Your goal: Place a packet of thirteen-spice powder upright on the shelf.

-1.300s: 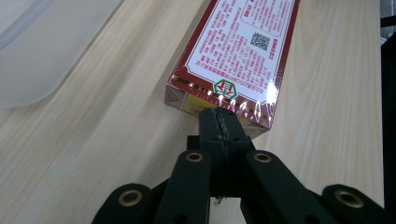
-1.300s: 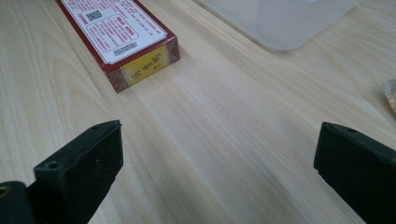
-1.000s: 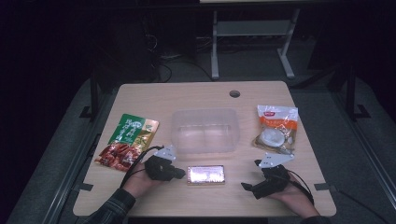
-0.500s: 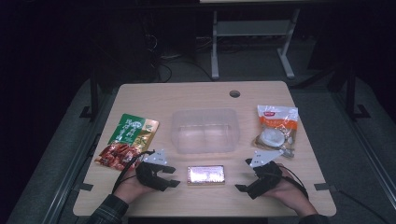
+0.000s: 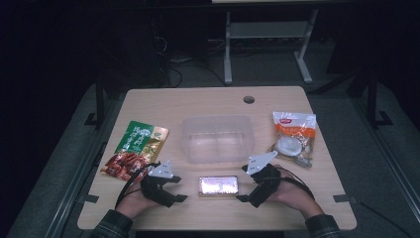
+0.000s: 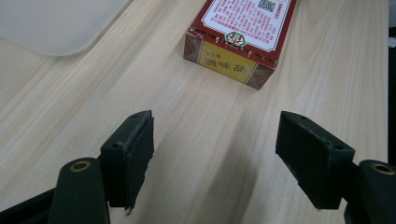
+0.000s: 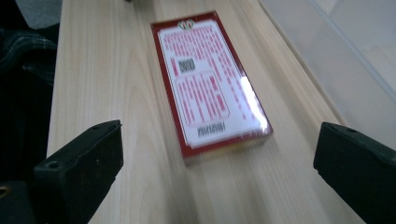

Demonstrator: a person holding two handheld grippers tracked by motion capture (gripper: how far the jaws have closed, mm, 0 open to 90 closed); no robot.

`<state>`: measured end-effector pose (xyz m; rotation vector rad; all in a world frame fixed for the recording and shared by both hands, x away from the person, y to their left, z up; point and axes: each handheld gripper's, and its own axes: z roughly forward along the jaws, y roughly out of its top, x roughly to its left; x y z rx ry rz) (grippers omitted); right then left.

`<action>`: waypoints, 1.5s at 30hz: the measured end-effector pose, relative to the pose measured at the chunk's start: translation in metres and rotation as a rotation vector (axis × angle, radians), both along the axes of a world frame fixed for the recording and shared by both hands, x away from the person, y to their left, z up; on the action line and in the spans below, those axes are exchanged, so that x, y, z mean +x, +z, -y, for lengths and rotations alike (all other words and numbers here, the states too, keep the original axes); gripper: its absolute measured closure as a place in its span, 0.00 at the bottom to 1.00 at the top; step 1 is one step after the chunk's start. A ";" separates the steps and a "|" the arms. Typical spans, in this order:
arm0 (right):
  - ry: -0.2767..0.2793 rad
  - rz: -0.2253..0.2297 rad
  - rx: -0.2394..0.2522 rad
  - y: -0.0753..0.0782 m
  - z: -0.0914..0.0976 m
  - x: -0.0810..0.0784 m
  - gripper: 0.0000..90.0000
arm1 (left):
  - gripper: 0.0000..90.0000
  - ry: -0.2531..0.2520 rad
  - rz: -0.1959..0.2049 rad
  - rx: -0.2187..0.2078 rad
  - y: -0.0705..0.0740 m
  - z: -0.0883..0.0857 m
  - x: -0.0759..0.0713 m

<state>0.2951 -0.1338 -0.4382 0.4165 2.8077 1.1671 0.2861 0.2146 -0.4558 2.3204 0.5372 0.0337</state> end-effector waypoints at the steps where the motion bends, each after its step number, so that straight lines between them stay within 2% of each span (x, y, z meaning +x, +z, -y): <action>1: 0.016 0.003 -0.004 0.000 -0.003 0.002 0.06 | 0.31 -0.003 0.003 -0.001 0.000 0.000 0.000; 2: 0.034 0.020 -0.016 -0.001 -0.005 0.005 0.07 | 0.31 -0.003 0.003 -0.001 0.000 0.000 0.000; 6: 0.054 0.020 -0.030 -0.002 -0.013 0.010 0.08 | 0.31 -0.011 -0.002 -0.003 -0.001 0.003 0.000; 7: 0.070 0.029 -0.033 -0.003 -0.018 0.014 0.13 | 0.31 -0.021 -0.001 0.000 -0.002 0.004 0.000; 9: 0.078 0.014 -0.025 -0.005 -0.022 0.016 0.15 | 0.31 -0.023 -0.006 -0.005 -0.001 0.004 -0.001; 17: 0.116 0.013 -0.040 -0.016 -0.030 0.024 0.19 | 0.31 -0.028 -0.012 -0.007 -0.001 0.004 0.000; 33: 0.161 0.004 -0.079 -0.027 -0.037 0.025 0.29 | 0.31 -0.044 -0.022 -0.004 -0.002 0.004 0.000; 40: 0.171 0.037 -0.099 -0.029 -0.038 0.023 0.30 | 0.31 -0.044 -0.022 -0.003 -0.002 0.004 0.000; 45: 0.172 0.039 -0.095 -0.029 -0.038 0.023 0.30 | 0.31 -0.045 -0.022 -0.002 -0.002 0.004 0.000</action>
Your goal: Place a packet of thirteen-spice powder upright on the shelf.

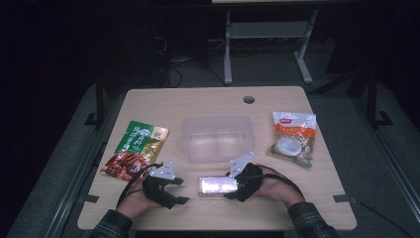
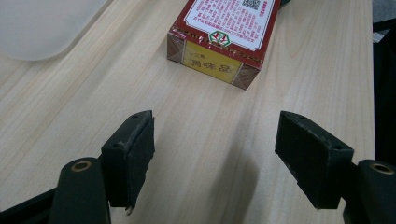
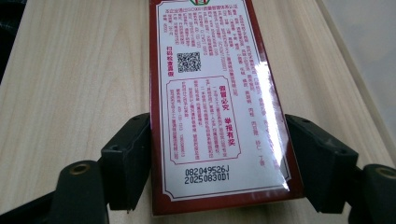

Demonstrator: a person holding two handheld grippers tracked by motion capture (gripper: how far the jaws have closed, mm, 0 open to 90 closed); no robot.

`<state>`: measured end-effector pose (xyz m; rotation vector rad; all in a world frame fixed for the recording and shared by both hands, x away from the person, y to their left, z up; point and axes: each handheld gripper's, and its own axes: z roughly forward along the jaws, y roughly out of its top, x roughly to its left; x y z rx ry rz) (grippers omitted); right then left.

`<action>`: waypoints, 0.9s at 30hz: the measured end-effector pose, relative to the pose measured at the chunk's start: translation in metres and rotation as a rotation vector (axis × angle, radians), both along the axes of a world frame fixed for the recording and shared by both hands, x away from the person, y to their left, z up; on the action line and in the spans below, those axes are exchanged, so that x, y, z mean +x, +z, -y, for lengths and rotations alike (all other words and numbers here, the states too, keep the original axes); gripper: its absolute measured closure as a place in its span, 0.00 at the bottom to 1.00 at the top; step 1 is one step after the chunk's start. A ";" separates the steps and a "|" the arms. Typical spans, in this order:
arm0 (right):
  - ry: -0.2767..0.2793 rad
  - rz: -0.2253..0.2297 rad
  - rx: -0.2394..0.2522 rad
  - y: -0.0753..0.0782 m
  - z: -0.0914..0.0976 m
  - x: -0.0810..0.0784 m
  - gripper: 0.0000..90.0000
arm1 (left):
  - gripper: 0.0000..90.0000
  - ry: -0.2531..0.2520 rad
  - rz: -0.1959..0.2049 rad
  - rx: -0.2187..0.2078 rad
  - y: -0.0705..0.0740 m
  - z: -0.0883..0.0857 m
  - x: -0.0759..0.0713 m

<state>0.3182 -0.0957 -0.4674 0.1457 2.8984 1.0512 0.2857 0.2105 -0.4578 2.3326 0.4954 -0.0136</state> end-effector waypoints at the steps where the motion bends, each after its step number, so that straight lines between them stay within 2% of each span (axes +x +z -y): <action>1: 0.000 0.000 0.000 0.000 0.000 0.000 0.30 | 0.31 0.000 0.000 0.000 0.000 0.000 0.000; 5: 0.002 -0.006 0.005 -0.001 0.001 0.001 0.30 | 0.31 -0.001 0.000 0.000 0.000 0.000 0.000; 9: 0.009 -0.005 0.012 0.000 0.001 0.000 0.34 | 0.31 -0.002 -0.001 0.000 0.000 0.000 0.000; 19: -0.013 -0.019 -0.004 0.002 0.001 -0.002 0.35 | 0.31 -0.002 -0.003 -0.003 0.000 -0.001 0.000; 23: -0.028 -0.023 -0.003 0.007 0.006 -0.004 0.35 | 0.29 -0.008 0.009 -0.012 0.001 -0.001 0.000; 26: -0.030 -0.031 0.020 0.014 0.011 -0.006 0.35 | 0.28 -0.017 0.015 -0.021 0.003 -0.001 0.000; 27: -0.029 -0.035 0.029 0.015 0.012 -0.007 0.35 | 0.27 -0.021 0.029 -0.029 0.005 -0.001 -0.001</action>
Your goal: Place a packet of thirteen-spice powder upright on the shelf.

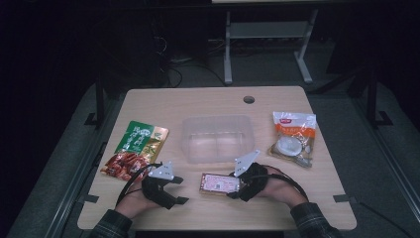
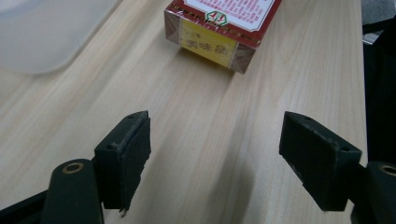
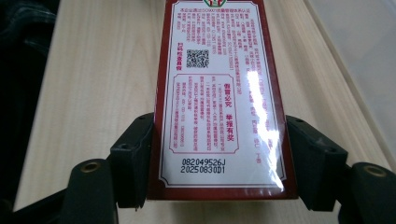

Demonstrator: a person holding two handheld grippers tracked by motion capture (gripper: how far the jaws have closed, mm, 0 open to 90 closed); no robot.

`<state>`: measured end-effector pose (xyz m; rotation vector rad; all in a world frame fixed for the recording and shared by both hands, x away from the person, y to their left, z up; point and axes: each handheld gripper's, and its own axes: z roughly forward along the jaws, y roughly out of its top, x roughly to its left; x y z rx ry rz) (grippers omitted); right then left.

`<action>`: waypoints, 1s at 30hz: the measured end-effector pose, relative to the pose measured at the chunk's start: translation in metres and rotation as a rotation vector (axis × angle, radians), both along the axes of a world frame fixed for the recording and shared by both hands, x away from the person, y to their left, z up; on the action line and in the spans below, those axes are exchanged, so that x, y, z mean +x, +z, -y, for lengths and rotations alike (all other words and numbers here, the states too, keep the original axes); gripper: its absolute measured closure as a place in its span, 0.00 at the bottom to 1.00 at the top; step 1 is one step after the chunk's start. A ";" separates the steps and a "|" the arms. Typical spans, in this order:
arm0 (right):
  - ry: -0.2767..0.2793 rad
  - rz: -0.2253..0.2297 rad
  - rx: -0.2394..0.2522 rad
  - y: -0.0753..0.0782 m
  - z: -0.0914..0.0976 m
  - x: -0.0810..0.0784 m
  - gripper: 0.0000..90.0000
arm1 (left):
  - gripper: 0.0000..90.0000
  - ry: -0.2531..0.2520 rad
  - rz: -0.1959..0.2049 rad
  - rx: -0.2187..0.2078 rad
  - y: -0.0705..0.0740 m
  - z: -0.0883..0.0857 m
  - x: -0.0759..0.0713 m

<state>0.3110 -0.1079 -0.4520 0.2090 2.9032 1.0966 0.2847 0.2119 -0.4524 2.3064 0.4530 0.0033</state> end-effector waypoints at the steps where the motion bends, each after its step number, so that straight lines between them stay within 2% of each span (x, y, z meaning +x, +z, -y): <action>1: -0.002 -0.006 0.003 0.002 0.002 -0.001 0.35 | 0.27 -0.019 0.017 0.011 0.002 -0.001 0.001; 5: 0.005 -0.023 0.026 0.010 0.008 -0.004 0.35 | 0.23 -0.035 0.029 -0.007 0.006 0.002 0.001; 6: 0.008 -0.023 0.036 0.011 0.009 -0.005 0.35 | 0.23 -0.049 0.026 -0.023 0.010 0.003 0.003; 8: 0.009 -0.023 0.043 0.014 0.012 -0.007 0.35 | 0.21 -0.076 0.049 -0.014 0.014 0.004 0.004; 11: 0.007 -0.024 0.062 0.018 0.015 -0.010 0.35 | 0.19 -0.102 0.066 -0.029 0.023 0.008 0.006; 15: 0.015 -0.024 0.097 0.024 0.018 -0.013 0.35 | 0.17 -0.118 0.074 -0.049 0.031 0.012 0.009; 19: 0.007 -0.035 0.115 0.030 0.019 -0.016 0.35 | 0.16 -0.165 0.089 -0.064 0.040 0.020 0.013; 24: 0.011 -0.034 0.138 0.034 0.020 -0.017 0.35 | 0.16 -0.192 0.092 -0.079 0.044 0.027 0.016; 25: 0.016 -0.033 0.150 0.034 0.019 -0.017 0.35 | 0.16 -0.216 0.095 -0.079 0.046 0.031 0.018; 27: 0.018 -0.036 0.156 0.035 0.019 -0.018 0.35 | 0.16 -0.230 0.090 -0.097 0.046 0.036 0.018; 30: 0.023 -0.026 0.164 0.035 0.018 -0.017 0.35 | 0.16 -0.261 0.092 -0.088 0.046 0.043 0.018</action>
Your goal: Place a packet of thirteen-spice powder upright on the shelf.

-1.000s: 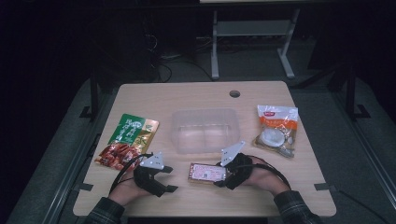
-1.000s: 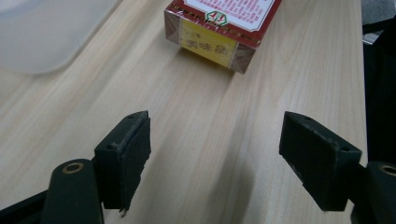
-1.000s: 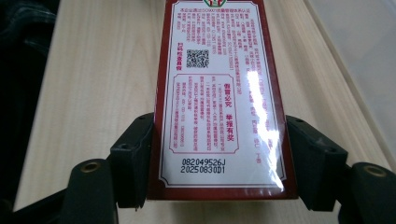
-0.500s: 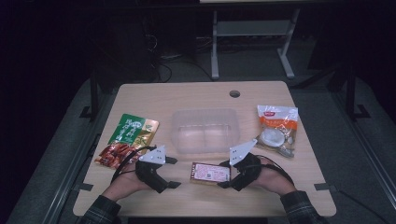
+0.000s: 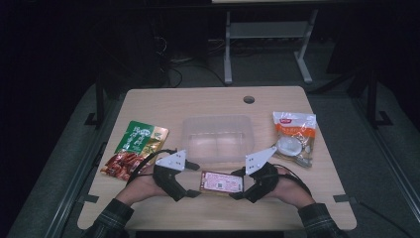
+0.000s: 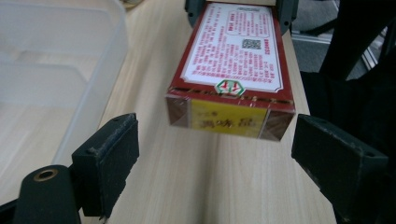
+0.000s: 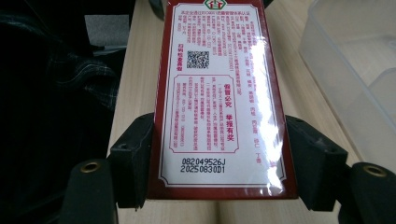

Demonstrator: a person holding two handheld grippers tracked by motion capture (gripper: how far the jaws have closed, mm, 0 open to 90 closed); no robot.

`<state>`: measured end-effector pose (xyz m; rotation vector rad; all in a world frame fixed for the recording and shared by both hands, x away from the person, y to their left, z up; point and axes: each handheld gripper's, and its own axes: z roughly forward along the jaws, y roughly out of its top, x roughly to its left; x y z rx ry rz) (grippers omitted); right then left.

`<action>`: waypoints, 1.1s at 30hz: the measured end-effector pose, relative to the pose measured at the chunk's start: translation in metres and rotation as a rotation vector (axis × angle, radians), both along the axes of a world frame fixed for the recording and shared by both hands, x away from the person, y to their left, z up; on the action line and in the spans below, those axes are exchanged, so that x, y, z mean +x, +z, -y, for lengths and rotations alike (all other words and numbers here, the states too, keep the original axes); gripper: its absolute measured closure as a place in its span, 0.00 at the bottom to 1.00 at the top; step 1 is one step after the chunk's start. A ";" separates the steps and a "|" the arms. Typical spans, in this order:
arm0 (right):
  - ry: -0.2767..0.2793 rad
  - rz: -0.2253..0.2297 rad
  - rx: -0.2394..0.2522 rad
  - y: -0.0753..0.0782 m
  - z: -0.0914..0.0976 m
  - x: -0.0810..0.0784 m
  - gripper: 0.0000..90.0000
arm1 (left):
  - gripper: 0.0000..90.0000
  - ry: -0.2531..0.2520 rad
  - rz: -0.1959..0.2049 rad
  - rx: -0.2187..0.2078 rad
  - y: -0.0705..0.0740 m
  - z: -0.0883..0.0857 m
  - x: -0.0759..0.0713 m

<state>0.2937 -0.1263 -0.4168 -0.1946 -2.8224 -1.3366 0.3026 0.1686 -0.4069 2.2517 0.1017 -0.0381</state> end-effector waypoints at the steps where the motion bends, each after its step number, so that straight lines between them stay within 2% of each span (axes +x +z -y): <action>1: 0.001 -0.002 0.003 0.000 0.000 0.000 0.35 | 0.16 -0.008 0.001 0.001 0.000 0.002 0.000; 11: 0.006 -0.009 0.017 0.002 -0.001 -0.002 0.35 | 0.17 -0.041 -0.011 0.008 -0.003 0.020 0.000; 17: 0.020 -0.007 0.017 0.000 -0.003 -0.001 0.35 | 0.22 -0.056 -0.008 0.014 -0.004 0.023 -0.001; 23: 0.023 -0.006 0.021 0.000 -0.006 -0.002 0.35 | 0.26 -0.064 -0.028 0.011 -0.005 0.026 -0.003; 29: 0.029 -0.005 0.018 -0.001 -0.007 -0.002 0.35 | 0.32 -0.064 -0.024 0.014 -0.005 0.026 -0.002; 33: 0.032 0.004 0.019 -0.001 -0.007 -0.002 0.35 | 0.33 -0.069 -0.028 0.014 -0.006 0.026 -0.002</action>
